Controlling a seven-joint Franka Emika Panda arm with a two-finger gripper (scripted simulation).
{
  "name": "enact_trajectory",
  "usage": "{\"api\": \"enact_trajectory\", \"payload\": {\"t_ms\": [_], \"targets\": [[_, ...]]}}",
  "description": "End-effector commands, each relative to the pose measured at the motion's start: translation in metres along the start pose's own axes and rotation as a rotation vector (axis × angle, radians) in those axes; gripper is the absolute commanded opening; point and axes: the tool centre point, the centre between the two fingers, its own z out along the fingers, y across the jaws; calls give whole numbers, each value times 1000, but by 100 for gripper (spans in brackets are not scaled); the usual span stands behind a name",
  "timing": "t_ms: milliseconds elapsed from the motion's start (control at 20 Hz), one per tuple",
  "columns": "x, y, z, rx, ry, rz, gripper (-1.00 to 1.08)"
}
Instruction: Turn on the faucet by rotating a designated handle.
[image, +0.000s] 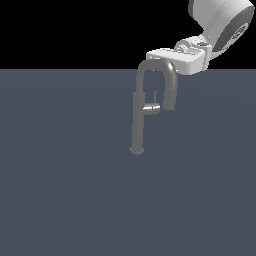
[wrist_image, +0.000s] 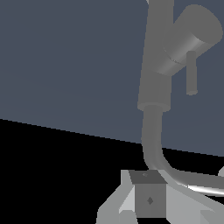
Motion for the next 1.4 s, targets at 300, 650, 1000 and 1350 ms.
{"api": "enact_trajectory", "payload": {"t_ms": [300, 650, 1000, 1350], "targets": [[56, 2, 6, 130, -166, 128, -100], [82, 5, 14, 192, -243, 189, -100], [83, 5, 14, 193, -245, 190, -100], [79, 9, 15, 193, -244, 189, -100]]}}
